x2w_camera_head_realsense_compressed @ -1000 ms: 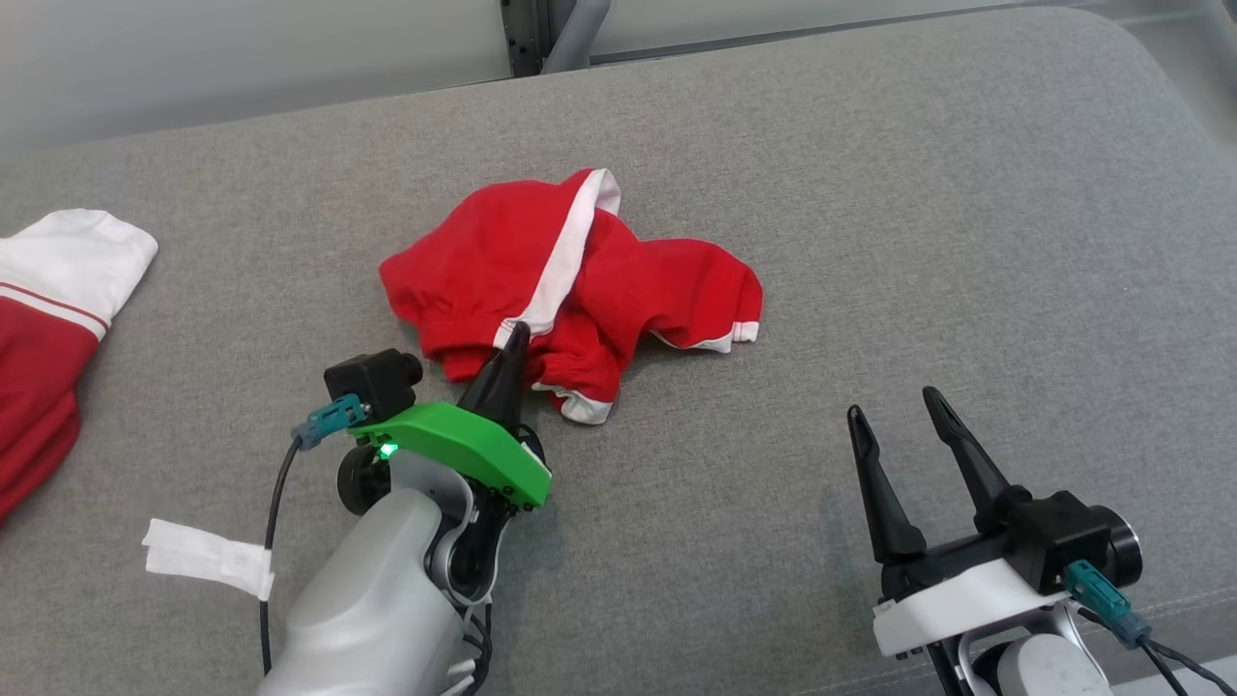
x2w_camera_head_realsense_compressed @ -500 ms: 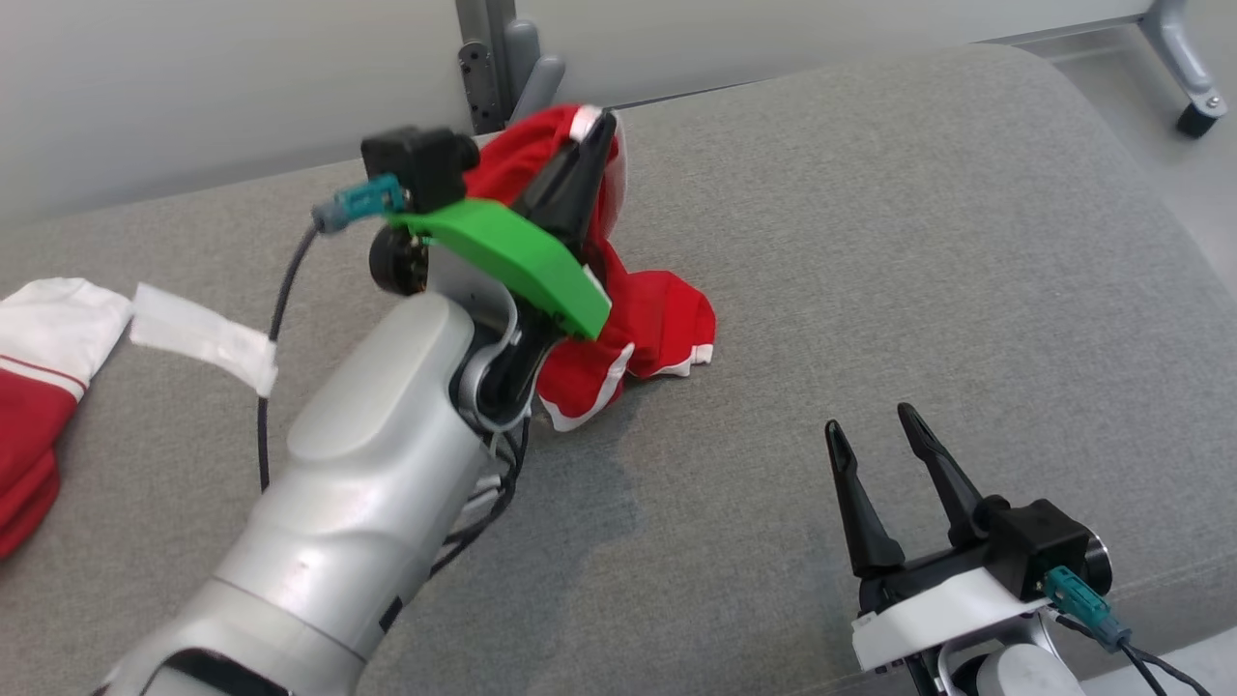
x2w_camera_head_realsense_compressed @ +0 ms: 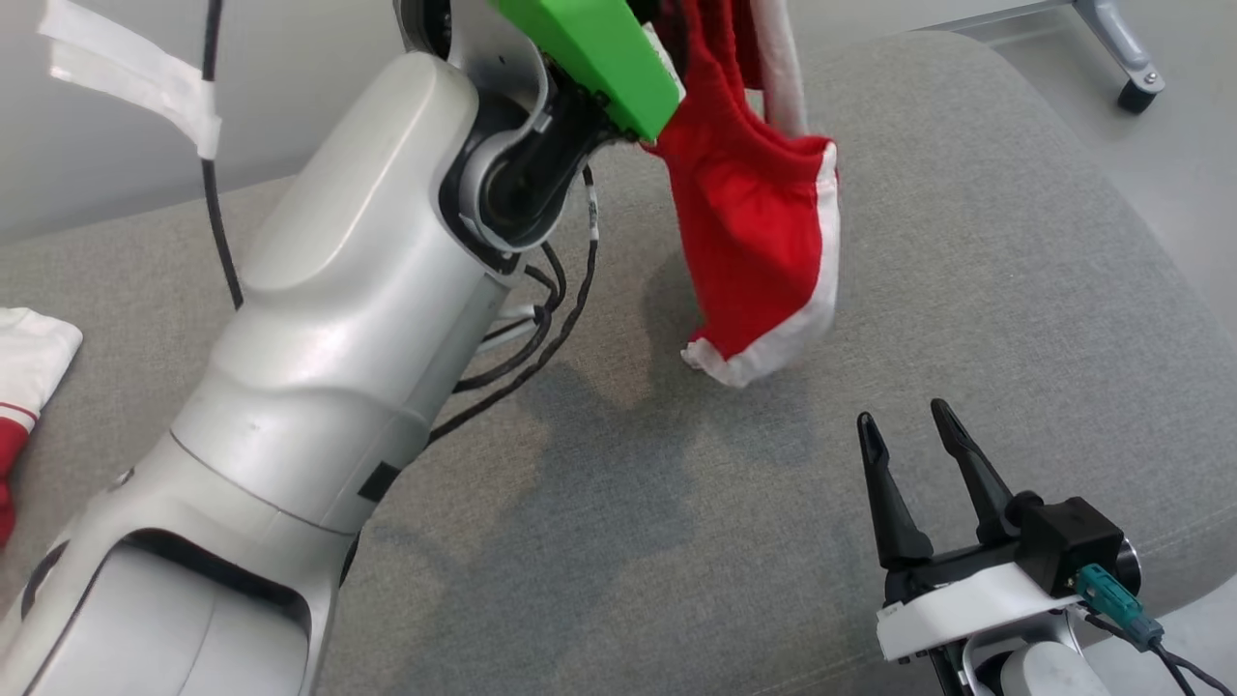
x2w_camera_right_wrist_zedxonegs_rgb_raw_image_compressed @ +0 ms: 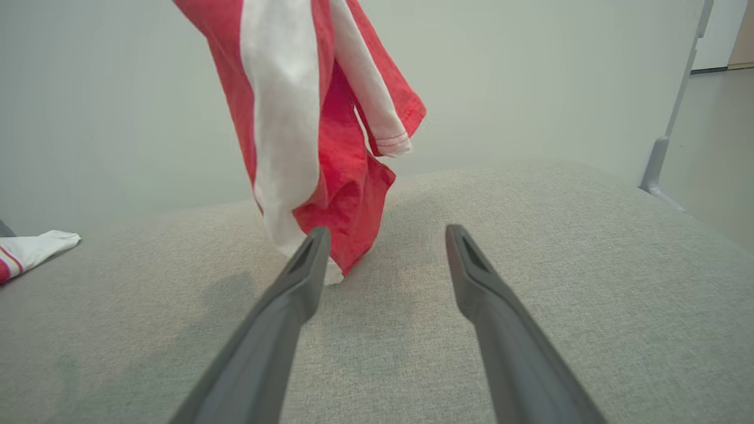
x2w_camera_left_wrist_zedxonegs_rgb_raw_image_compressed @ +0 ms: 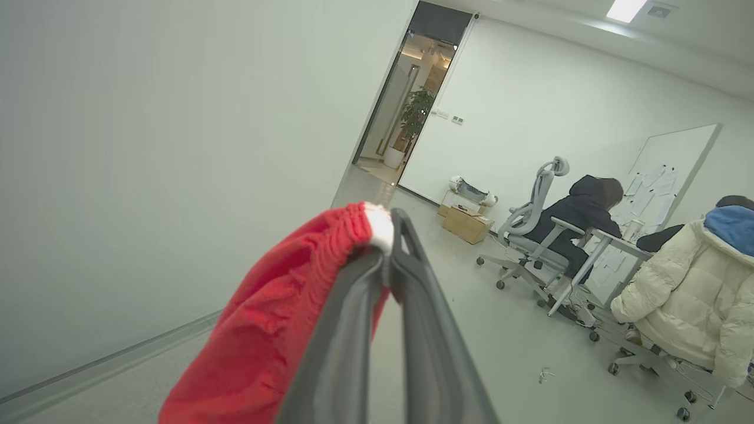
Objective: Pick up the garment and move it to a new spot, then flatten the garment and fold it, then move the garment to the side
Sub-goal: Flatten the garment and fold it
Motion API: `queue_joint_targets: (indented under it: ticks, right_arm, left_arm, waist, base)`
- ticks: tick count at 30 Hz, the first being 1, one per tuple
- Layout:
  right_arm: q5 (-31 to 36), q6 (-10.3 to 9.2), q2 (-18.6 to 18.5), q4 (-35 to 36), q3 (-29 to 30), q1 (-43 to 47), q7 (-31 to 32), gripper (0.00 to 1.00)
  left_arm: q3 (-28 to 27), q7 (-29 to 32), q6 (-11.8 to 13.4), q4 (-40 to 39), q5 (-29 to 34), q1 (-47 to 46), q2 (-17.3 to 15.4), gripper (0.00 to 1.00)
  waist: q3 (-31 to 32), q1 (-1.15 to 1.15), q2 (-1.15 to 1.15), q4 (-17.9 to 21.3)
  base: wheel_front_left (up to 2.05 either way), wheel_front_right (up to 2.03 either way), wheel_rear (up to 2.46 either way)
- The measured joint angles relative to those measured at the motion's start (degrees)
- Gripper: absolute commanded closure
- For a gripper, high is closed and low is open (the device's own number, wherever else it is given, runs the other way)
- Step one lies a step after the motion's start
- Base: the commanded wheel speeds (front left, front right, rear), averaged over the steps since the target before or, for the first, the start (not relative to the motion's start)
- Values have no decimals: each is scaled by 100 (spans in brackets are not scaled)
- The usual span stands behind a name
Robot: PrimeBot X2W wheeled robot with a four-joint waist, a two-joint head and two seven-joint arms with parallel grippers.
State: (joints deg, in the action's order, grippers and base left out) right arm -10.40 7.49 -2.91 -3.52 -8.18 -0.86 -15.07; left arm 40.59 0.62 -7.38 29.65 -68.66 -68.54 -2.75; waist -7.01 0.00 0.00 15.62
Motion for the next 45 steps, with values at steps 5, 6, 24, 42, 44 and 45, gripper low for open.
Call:
queue_joint_targets:
  ticks: [5, 6, 24, 42, 44, 45]
  right_arm:
    - [-53, 0, 0, -9, -91, -1, 0, 0]
    - [-57, 0, 5, -20, -126, -1, 0, 0]
    - [-102, 0, 7, -141, -249, 6, 0, 0]
    - [-310, 0, -244, -998, 231, -254, 0, 0]
    - [-381, 0, -344, -1205, 318, -426, 0, 0]
    - [-413, 0, -398, -1289, 353, -494, 0, 0]
  left_arm:
    - [319, 167, 25, 394, -14, 907, -208, 100]
    - [412, 192, 27, 476, -13, 1171, -300, 100]
    - [1226, -1046, 93, 911, 803, 3499, -1401, 0]
    - [-889, -1559, 1170, -1112, 3299, 5011, -1152, 0]
    - [-1209, -1560, 1218, -1468, 3739, 5301, -1007, 0]
    - [-1356, -1564, 1217, -1612, 3911, 5444, -924, 0]
  waist:
    - [-74, 0, 0, -178]
    - [-89, 0, 0, -215]
    - [-162, 0, 0, -871]
    - [16, 0, 0, -1510]
    - [25, 0, 0, -1603]
    - [29, 0, 0, -1649]
  base:
    - [0, 0, 0]
    - [0, 0, 0]
    - [0, 0, 0]
    - [0, 0, 0]
    - [0, 0, 0]
    - [0, 0, 0]
